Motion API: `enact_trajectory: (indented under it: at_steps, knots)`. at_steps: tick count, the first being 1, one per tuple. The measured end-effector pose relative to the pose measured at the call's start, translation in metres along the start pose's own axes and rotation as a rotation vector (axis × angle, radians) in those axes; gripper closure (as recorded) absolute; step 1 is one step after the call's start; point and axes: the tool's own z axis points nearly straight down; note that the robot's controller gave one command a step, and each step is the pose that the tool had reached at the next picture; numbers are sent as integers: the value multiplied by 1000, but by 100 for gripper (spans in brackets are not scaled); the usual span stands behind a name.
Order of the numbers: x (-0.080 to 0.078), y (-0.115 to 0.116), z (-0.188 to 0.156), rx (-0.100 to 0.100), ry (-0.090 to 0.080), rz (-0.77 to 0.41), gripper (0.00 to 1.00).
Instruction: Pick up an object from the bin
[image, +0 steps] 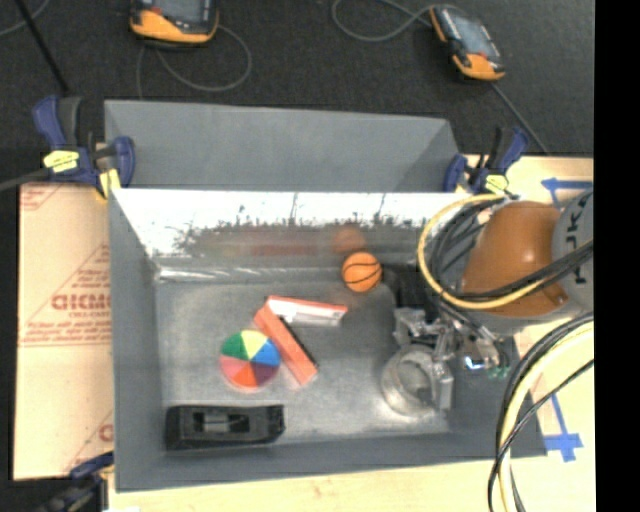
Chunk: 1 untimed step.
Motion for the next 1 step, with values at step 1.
enact_trajectory:
  at_steps: [1]
  knots:
    - [-4,-13,-55,6,-2,140,100]
